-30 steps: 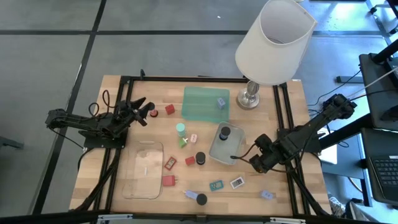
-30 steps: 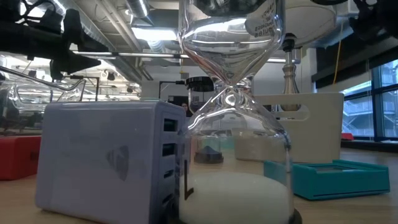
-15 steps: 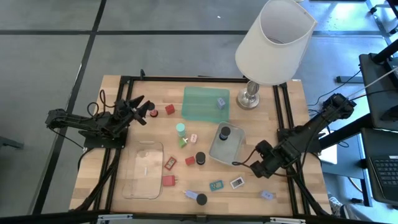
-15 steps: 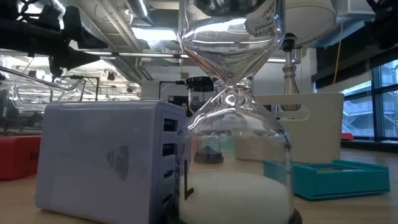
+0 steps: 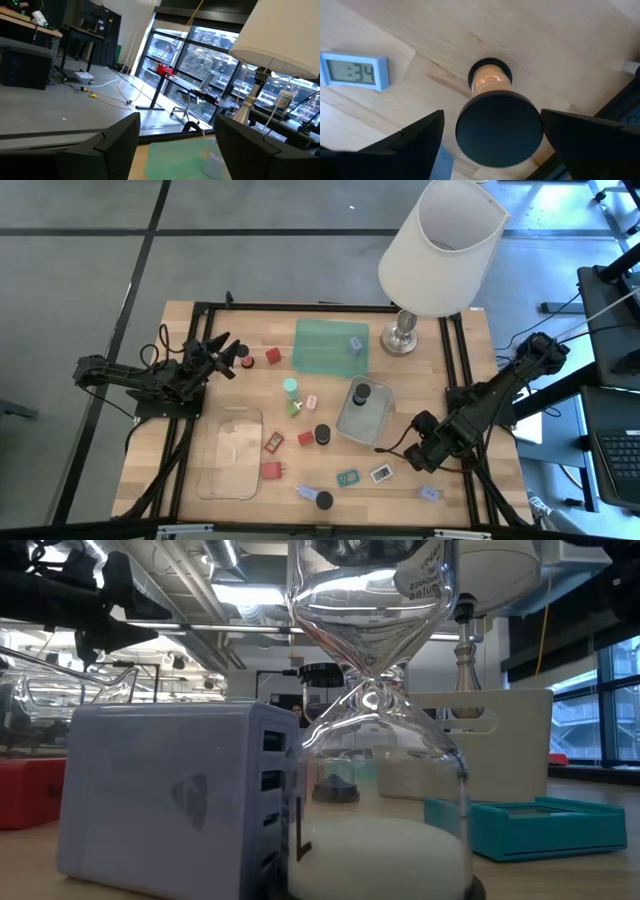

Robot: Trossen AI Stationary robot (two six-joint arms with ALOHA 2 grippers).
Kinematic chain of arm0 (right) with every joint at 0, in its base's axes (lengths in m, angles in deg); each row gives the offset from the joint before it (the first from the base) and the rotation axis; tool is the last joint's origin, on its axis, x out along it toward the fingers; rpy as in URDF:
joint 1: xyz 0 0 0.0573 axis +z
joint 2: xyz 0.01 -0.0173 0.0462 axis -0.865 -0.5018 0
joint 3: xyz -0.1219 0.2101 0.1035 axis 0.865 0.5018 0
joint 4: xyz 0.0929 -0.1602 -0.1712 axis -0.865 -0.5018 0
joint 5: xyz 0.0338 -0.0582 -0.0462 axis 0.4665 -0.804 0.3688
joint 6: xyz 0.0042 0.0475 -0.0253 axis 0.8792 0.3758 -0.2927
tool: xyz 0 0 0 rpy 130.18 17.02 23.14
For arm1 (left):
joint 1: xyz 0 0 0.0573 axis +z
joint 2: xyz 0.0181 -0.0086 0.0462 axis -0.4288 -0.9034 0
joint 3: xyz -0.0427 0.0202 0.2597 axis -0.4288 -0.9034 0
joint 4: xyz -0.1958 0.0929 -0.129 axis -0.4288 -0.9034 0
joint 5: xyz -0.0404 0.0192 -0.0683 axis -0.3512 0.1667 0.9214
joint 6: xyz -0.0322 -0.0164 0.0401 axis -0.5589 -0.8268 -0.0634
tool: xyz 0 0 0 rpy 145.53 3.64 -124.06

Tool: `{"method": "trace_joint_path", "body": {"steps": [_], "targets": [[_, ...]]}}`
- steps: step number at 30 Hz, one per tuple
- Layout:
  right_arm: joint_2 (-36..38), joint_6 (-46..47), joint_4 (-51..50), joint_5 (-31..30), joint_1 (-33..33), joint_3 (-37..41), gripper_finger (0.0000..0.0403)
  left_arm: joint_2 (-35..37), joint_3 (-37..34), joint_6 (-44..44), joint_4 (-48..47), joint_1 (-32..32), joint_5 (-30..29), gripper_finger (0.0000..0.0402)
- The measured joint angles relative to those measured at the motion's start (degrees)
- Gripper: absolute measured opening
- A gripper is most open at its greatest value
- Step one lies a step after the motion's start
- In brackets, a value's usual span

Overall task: Pick & Place Office items
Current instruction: Put the orange hourglass into the gray bin

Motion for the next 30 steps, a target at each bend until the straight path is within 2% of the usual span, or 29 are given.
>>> {"method": "trace_joint_path", "body": {"steps": [5,14,19,23,26,30], "targets": [[-0.3,-1.0,0.0,0.4,0.0,0.0,0.0299,0.0,0.0,0.0,0.0,0.0,0.0,0.0251],[-0.3,-1.9,-0.1,1.3,-0.1,0.0,0.0216,0.0,0.0,0.0,0.0,0.0,0.0,0.0251],[-0.4,-3.7,-0.9,1.5,-0.6,-0.3,0.0212,0.0,0.0,0.0,0.0,0.0,0.0,0.0251],[-0.4,-5.9,-5.1,0.8,-1.5,-3.9,0.0221,0.0,0.0,0.0,0.0,0.0,0.0,0.0251],[-0.4,-7.7,-10.3,-2.9,-2.3,-8.7,0.0230,0.0,0.0,0.0,0.0,0.0,0.0,0.0251],[-0.4,-11.5,-15.6,-9.3,-4.5,-15.6,0.0215,0.0,0.0,-0.1,0.0,0.0,0.0,0.0251]]}}
